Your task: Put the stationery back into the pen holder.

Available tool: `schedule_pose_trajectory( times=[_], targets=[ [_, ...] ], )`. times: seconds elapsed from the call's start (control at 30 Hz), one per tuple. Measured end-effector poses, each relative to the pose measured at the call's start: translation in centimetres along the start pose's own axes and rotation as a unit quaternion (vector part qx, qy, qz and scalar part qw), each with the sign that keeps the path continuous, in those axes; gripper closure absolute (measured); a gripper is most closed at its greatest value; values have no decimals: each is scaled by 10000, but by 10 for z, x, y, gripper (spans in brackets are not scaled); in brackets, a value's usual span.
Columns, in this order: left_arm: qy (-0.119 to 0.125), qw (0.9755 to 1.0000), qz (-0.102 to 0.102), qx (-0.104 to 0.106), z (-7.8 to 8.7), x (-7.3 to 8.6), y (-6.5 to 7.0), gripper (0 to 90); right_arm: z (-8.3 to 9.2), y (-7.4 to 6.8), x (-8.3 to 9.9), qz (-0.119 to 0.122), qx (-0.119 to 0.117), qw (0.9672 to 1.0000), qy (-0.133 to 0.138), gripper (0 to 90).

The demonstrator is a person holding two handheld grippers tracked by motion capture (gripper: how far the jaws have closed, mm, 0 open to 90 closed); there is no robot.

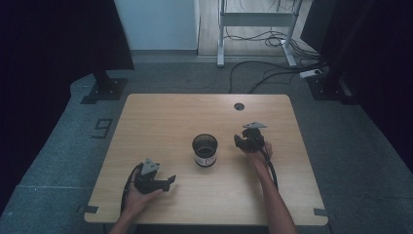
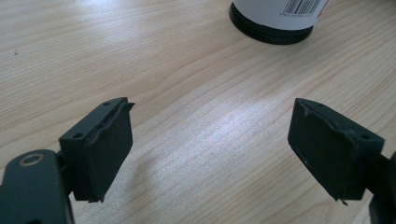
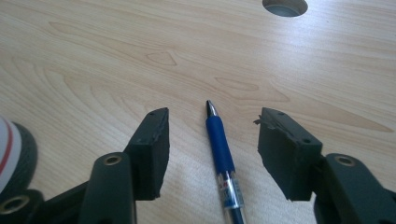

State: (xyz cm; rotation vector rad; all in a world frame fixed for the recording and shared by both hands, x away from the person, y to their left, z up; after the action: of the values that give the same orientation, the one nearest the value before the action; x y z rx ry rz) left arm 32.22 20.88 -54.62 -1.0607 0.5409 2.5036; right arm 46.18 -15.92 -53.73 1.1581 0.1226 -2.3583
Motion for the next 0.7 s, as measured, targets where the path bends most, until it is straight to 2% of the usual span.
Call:
schedule_pose_trajectory(
  times=[0.27,0.5,0.57,0.7],
  targets=[
    [6,10000,-3,-10,0,0,0,139,-13,5,8,-111,17,9998,-159,478],
    [-28,10000,-36,7,-1,1,1,139,-21,5,12,-31,16,9995,-303,525],
    [-32,10000,-48,7,-1,1,2,139,-22,5,13,-13,0,9996,-293,548],
    [-38,10000,-44,12,-2,1,1,140,-23,7,12,-57,-12,9996,-278,658]
  ],
)
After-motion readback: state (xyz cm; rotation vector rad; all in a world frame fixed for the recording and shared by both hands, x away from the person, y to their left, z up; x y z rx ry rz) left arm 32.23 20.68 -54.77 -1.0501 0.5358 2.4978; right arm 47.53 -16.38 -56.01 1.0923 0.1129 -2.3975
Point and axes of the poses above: each handheld gripper's, and its own axes: z roughly backward along the jaws, x roughly out of its underside, y roughly to its right, the point moved 2 cm from there along -z, roughly forward along the jaws, and after that the axes turned 12 degrees about z, right-handed, at the moved point
